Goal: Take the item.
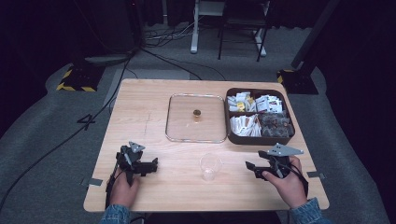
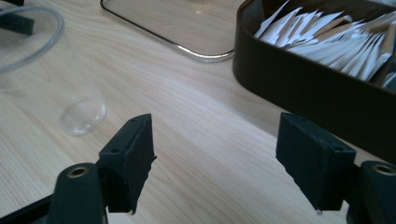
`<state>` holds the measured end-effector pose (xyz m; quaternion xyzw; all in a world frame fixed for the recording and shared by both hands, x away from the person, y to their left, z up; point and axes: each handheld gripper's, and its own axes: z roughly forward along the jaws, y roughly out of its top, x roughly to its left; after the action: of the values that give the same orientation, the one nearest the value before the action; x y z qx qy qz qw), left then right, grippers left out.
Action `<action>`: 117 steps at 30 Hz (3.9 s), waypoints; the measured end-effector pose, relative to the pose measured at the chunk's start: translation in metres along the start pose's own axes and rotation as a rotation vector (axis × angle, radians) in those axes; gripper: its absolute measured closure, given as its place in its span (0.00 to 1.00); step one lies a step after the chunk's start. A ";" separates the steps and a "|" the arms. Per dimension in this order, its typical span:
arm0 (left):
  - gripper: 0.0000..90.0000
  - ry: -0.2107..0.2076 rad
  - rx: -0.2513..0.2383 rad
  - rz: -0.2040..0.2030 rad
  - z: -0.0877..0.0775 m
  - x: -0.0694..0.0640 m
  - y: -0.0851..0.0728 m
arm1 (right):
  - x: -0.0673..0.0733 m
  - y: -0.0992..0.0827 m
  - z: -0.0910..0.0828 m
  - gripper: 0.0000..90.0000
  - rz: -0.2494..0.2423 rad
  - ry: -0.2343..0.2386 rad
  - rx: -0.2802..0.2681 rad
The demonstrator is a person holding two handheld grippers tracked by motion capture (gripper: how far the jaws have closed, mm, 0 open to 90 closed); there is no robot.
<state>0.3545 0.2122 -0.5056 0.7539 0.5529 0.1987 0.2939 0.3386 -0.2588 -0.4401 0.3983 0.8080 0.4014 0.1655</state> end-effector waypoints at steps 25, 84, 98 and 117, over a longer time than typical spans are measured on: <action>0.00 -0.006 0.000 0.008 0.002 0.000 0.002 | -0.062 0.055 -0.011 0.27 0.098 -0.202 -0.065; 0.00 -0.007 0.000 0.007 0.002 0.000 0.002 | -0.152 0.061 0.046 0.80 0.215 -0.292 0.044; 0.00 -0.006 0.001 0.008 0.002 0.000 0.002 | -0.143 0.072 0.022 0.80 0.207 -0.241 -0.054; 0.00 -0.006 0.000 0.008 0.002 0.000 0.002 | -0.082 0.088 -0.020 0.79 0.114 -0.033 -0.172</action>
<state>0.3575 0.2117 -0.5055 0.7567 0.5491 0.1978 0.2947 0.4235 -0.3009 -0.3633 0.4346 0.7437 0.4714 0.1891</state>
